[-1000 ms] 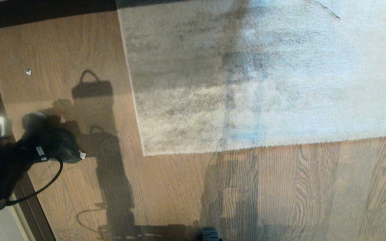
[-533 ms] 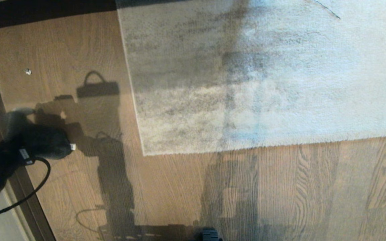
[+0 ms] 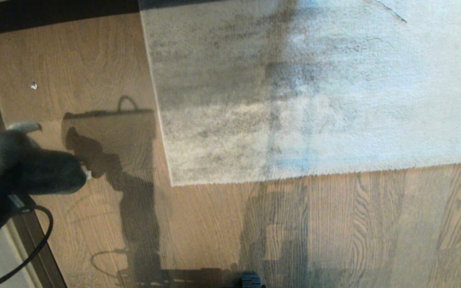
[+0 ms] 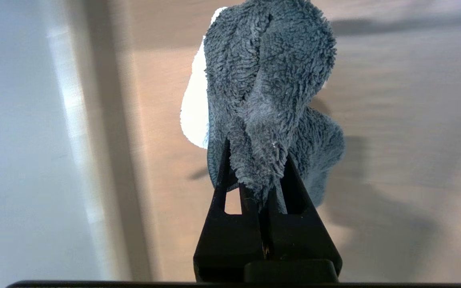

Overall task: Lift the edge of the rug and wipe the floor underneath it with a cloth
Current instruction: Pick up the rag, then lift up the carpet

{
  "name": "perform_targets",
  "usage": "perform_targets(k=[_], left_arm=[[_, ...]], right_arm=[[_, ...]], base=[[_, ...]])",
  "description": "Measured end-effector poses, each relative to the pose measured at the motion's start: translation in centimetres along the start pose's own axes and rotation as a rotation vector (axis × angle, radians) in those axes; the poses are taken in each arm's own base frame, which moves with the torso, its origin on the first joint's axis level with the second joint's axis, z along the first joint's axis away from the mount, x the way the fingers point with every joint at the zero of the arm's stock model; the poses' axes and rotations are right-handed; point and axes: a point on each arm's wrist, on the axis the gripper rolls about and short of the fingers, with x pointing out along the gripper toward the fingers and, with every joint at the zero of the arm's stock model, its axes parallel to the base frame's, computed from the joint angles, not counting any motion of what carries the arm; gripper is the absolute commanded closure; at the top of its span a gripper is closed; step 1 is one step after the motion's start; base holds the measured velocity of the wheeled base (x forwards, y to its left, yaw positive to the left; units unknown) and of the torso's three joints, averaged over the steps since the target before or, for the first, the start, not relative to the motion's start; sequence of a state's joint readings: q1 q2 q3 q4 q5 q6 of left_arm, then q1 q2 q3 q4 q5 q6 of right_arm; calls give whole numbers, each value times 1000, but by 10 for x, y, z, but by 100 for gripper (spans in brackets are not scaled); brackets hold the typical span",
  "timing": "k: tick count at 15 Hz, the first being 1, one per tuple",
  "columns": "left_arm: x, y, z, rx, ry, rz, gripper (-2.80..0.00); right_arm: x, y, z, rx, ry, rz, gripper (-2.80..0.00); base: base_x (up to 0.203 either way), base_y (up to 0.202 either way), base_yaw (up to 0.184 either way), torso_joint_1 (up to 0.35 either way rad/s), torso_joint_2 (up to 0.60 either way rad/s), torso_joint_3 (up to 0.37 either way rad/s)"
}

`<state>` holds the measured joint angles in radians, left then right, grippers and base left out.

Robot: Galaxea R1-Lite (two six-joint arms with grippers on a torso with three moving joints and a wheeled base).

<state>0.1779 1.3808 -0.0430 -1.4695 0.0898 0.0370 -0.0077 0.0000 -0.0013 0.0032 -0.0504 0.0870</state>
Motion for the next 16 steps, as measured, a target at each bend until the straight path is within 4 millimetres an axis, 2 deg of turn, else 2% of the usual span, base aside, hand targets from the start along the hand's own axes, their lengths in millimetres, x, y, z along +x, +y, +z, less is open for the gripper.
perform_targets(k=[4,8,12,16], left_arm=[[-32,-15,11,-17,2,-139,0],[-81,-6,14,-14,44,-178,0],[-134,7,-10,2,131,-182,0],[-170,13,-43,8,215,-242,0]], right_arm=[[0,0,0,0,0,0,0],[0,0,0,0,0,0,0],[0,0,0,0,0,0,0],[0,0,0,0,0,0,0]], base=[[0,0,0,0,0,0],[0,0,0,0,0,0],[0,0,0,0,0,0],[0,0,0,0,0,0]])
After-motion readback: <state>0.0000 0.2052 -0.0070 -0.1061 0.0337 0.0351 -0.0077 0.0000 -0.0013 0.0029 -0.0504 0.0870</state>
